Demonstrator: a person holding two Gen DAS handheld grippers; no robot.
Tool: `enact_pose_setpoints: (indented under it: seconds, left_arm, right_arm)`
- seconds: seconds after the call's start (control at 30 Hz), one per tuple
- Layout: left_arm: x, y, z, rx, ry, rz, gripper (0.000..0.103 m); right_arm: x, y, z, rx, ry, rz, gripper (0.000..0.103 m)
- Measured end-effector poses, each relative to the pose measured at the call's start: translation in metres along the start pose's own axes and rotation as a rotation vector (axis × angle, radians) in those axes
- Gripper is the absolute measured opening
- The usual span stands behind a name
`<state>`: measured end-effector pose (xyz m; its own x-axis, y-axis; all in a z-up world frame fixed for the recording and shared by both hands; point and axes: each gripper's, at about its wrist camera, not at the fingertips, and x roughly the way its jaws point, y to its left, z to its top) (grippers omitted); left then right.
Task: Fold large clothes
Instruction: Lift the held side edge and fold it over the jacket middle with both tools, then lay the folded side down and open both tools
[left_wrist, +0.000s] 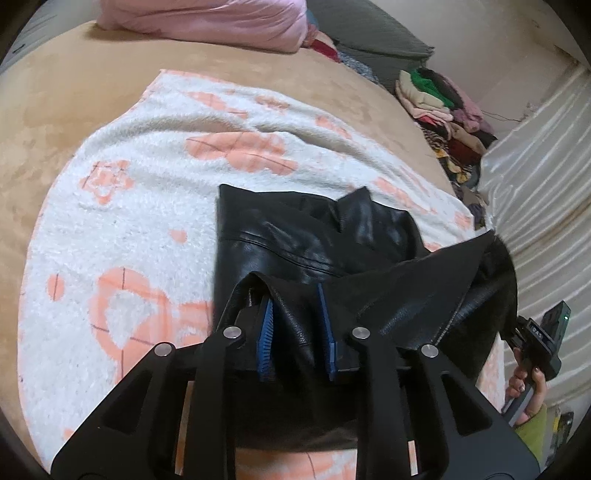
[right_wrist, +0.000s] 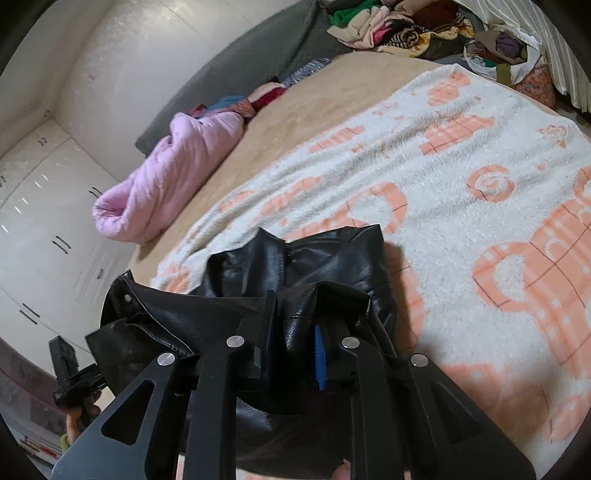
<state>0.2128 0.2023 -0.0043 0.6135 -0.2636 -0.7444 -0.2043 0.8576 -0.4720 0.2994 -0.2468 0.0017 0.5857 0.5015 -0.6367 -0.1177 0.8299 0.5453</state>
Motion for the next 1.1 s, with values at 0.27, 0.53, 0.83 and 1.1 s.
enact_pose_setpoints:
  seconds: [0.27,0.53,0.83,1.1]
  left_arm:
    - [-0.004,0.007,-0.004,-0.010,-0.044,-0.056,0.026]
    - [-0.049,-0.008,-0.008,0.112,-0.214,0.003,0.050]
    - [0.027,-0.021,-0.004,0.313,-0.102,0.228,0.053]
    - [-0.002,-0.028,0.007,0.330,-0.239,0.233,0.004]
  right_arm:
    - [0.013,-0.010,0.002,0.010,-0.010,-0.006,0.060]
    - [-0.006,-0.003,0.009,-0.169,-0.119,-0.095,0.071]
    - [0.068,0.013,-0.002,-0.437,0.016,-0.344,0.065]
    - [0.023,0.021,0.023,-0.375,-0.140,-0.222,0.013]
